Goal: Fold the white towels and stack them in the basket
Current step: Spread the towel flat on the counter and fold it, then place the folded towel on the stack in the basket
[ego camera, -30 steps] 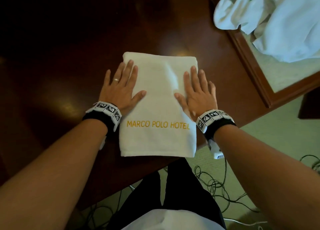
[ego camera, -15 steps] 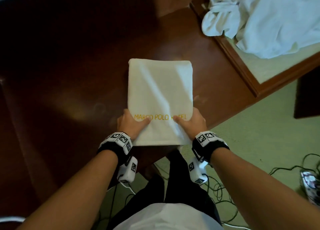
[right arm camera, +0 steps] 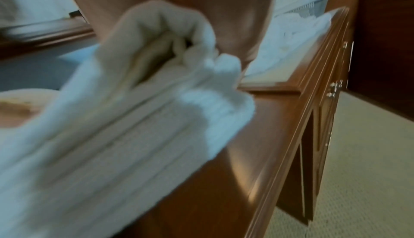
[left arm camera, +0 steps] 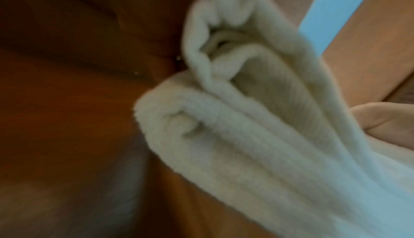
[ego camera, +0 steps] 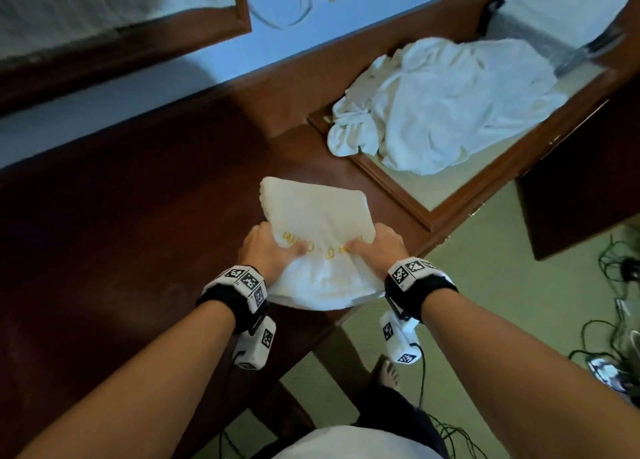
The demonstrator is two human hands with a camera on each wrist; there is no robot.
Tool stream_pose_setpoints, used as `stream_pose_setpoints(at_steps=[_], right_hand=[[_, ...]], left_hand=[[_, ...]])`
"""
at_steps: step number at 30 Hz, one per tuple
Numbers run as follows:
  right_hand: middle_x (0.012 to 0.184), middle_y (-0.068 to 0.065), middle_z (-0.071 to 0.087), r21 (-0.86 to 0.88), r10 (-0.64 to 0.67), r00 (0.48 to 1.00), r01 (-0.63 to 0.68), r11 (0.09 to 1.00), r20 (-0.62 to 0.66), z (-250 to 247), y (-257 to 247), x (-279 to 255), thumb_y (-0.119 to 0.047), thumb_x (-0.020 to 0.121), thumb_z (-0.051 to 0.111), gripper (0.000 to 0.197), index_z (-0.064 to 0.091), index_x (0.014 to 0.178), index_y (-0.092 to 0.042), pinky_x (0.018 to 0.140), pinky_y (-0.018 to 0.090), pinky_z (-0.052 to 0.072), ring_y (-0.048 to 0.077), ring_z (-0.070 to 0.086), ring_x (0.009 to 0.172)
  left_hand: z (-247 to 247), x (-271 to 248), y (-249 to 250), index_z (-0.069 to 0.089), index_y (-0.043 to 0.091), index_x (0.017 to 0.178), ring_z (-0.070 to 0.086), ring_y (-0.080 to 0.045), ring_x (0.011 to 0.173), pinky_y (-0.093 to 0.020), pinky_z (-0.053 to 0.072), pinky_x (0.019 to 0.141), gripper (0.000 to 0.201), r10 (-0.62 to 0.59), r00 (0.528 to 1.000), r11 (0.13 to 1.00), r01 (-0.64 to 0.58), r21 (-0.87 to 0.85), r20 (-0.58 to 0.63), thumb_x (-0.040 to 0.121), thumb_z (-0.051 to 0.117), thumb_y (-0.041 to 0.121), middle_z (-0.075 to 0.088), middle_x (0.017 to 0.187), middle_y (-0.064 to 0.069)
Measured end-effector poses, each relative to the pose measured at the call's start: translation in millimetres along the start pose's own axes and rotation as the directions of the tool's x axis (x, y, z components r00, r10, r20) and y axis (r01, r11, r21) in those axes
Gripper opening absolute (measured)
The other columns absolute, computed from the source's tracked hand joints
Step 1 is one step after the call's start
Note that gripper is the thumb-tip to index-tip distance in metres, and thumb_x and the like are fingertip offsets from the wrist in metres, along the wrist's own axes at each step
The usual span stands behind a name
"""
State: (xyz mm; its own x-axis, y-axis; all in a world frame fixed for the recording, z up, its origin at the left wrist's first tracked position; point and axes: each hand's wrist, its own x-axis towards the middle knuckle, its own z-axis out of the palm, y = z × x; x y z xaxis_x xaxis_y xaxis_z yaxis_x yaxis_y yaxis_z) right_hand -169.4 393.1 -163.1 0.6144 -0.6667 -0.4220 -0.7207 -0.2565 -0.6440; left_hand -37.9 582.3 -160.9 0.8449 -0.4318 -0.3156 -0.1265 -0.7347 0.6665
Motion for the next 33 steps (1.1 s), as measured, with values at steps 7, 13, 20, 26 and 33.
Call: stream_pose_setpoints(at_steps=[7, 13, 20, 26, 33], right_hand=[[0.106, 0.002, 0.069, 0.165, -0.027, 0.982, 0.058, 0.985, -0.184, -124, 25, 12, -0.041, 0.080, 0.076, 0.040, 0.067, 0.112, -0.018, 0.079, 0.026, 0.044, 0.020, 0.063, 0.093], [0.106, 0.007, 0.071, 0.174, -0.025, 0.940, 0.090, 0.981, -0.340, -243, 78, 40, -0.038, 0.079, 0.078, 0.035, 0.065, 0.103, -0.017, 0.078, 0.026, 0.042, 0.027, 0.064, 0.102], [0.089, -0.002, 0.063, 0.159, -0.018, 0.881, 0.105, 0.982, -0.473, -387, 143, 78, -0.043, 0.079, 0.077, 0.041, 0.062, 0.102, -0.013, 0.073, 0.027, 0.043, 0.022, 0.061, 0.091], [0.095, 0.001, 0.067, 0.130, -0.004, 0.829, 0.093, 0.987, -0.560, -488, 185, 113, -0.048, 0.077, 0.077, 0.045, 0.062, 0.102, -0.015, 0.071, 0.029, 0.045, 0.022, 0.063, 0.090], [0.099, 0.004, 0.068, 0.122, 0.033, 0.796, 0.052, 0.991, -0.605, -567, 212, 171, -0.052, 0.076, 0.076, 0.047, 0.061, 0.101, -0.014, 0.076, 0.036, 0.053, 0.026, 0.065, 0.093]], left_hand=[[30, 15, 138, 0.063, 0.018, 0.098, 0.062, -0.027, 0.104, -0.040, 0.052, 0.089, 0.039, 0.276, 0.961, 0.961, -0.276, -0.016, -0.006, 0.079, 0.076, 0.049, 0.066, 0.108, -0.006], [95, 29, 272, 0.069, 0.019, 0.100, 0.065, -0.027, 0.102, -0.030, 0.047, 0.080, 0.050, 0.437, 0.899, 0.898, -0.435, -0.070, 0.030, 0.069, 0.063, 0.057, 0.073, 0.102, -0.001], [187, 53, 419, 0.072, 0.021, 0.092, 0.070, -0.016, 0.085, -0.035, 0.056, 0.078, 0.033, 0.521, 0.852, 0.847, -0.509, -0.152, 0.055, 0.073, 0.073, 0.048, 0.074, 0.086, 0.007], [256, 74, 520, 0.071, 0.020, 0.086, 0.070, -0.010, 0.076, -0.023, 0.045, 0.063, 0.036, 0.596, 0.801, 0.785, -0.568, -0.247, 0.054, 0.067, 0.072, 0.050, 0.074, 0.079, 0.007], [317, 122, 607, 0.070, 0.020, 0.082, 0.070, -0.013, 0.075, -0.028, 0.050, 0.064, 0.035, 0.632, 0.771, 0.759, -0.594, -0.266, 0.083, 0.067, 0.074, 0.050, 0.073, 0.075, 0.008]])
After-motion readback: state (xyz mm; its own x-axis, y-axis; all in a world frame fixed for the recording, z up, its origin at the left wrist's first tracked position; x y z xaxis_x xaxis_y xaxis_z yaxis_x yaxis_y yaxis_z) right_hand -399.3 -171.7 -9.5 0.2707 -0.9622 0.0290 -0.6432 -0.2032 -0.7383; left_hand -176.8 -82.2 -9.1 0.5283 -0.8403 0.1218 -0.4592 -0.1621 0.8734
